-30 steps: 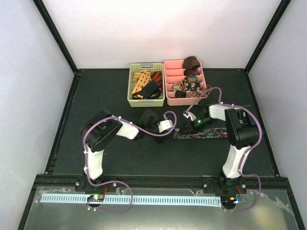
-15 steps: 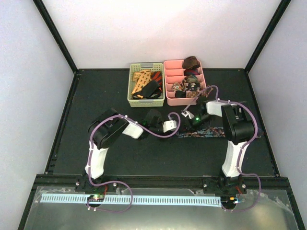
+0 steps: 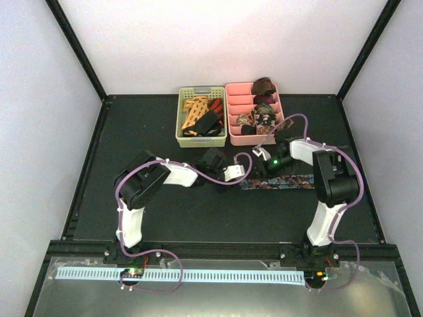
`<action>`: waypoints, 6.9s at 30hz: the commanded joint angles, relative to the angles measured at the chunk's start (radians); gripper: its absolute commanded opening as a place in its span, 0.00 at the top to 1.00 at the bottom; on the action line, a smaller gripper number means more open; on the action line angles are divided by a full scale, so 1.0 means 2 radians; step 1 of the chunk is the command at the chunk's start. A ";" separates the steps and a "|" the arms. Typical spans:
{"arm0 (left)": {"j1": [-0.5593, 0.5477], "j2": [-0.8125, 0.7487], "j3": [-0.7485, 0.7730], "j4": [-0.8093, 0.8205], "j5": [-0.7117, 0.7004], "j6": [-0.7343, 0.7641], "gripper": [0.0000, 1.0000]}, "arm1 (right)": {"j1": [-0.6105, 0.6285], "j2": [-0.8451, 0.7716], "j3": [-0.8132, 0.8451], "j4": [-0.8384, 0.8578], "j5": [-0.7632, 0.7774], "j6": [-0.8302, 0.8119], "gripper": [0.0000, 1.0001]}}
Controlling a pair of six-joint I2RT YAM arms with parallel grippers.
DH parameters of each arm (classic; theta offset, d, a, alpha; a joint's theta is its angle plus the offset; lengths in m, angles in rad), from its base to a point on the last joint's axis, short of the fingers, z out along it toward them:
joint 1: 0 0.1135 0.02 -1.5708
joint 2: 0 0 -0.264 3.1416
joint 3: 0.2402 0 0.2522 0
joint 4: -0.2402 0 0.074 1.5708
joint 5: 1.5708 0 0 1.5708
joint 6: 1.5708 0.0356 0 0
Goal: Roll the ties
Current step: Roll the tie at the center of the board.
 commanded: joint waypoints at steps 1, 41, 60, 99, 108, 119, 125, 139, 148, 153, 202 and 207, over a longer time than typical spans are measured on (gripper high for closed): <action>-0.001 0.012 0.002 -0.117 -0.029 0.005 0.60 | -0.001 -0.043 -0.023 0.042 -0.042 0.023 0.57; 0.071 -0.161 -0.013 0.015 0.041 -0.104 0.01 | -0.009 0.008 -0.059 0.069 0.066 0.004 0.98; 0.032 0.005 -0.092 0.256 0.134 -0.091 0.01 | 0.012 0.052 -0.052 0.091 0.026 0.040 0.98; 0.002 0.034 -0.005 -0.023 -0.017 0.045 0.63 | -0.107 -0.112 -0.034 0.013 -0.128 -0.096 0.00; 0.002 0.032 -0.006 -0.029 -0.026 0.045 0.63 | -0.069 -0.109 -0.130 0.160 -0.106 0.065 0.10; 0.001 0.031 -0.008 -0.026 -0.028 0.042 0.64 | -0.007 -0.057 -0.126 0.212 -0.060 0.123 0.47; 0.001 0.033 -0.007 -0.026 -0.029 0.042 0.64 | 0.005 -0.046 -0.122 0.224 -0.063 0.132 0.64; 0.005 0.026 -0.010 -0.013 -0.014 0.022 0.50 | 0.004 -0.024 -0.103 0.175 -0.020 0.092 0.98; 0.018 -0.008 -0.079 0.137 0.055 -0.034 0.17 | 0.003 -0.026 -0.101 0.150 0.030 0.072 0.98; 0.018 0.022 -0.084 0.215 0.099 -0.093 0.18 | 0.004 -0.017 -0.096 0.141 0.045 0.073 0.98; -0.022 0.014 -0.022 -0.015 -0.058 0.029 0.41 | -0.006 -0.027 -0.076 0.079 -0.009 0.038 0.98; 0.007 -0.017 -0.054 0.075 0.032 -0.009 0.18 | -0.019 -0.020 -0.088 0.077 0.019 0.024 0.98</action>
